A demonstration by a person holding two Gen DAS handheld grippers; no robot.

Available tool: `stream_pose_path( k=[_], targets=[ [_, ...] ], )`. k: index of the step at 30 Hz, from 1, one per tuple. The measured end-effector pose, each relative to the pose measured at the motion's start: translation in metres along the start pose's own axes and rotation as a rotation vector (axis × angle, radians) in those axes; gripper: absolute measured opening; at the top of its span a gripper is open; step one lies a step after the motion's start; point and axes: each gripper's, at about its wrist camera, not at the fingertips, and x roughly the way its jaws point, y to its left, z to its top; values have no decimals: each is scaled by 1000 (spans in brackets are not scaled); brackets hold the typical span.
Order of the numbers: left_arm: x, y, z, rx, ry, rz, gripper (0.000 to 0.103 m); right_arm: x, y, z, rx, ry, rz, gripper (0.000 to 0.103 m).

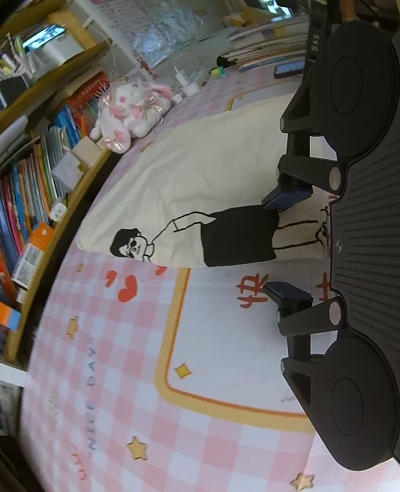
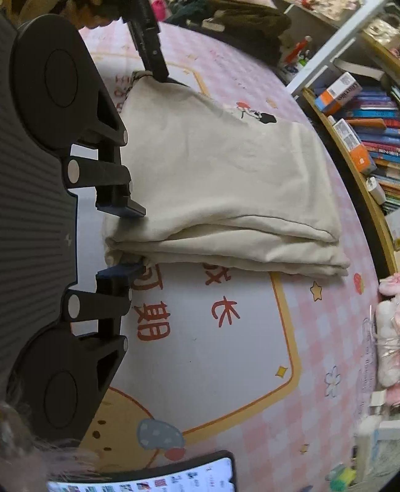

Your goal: Fold clothes

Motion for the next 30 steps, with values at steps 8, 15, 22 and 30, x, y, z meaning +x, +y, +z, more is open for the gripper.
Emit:
stream_pose_path(
  k=[8,15,22,30],
  targets=[
    [-8,-21,-3,39,-28,-32,5,6,4,0,-50,1,-17,10],
    [-33,-27,-8,60,-37,-2,5,5,-2,5,-41,16,31,10],
    [-14,-8,-26,-22,13,49,8,7,-1,3,-92,41,50,10],
    [-22,-12,-30,-22,20,67,9,8,1,4,-132,78,75,10]
  ],
)
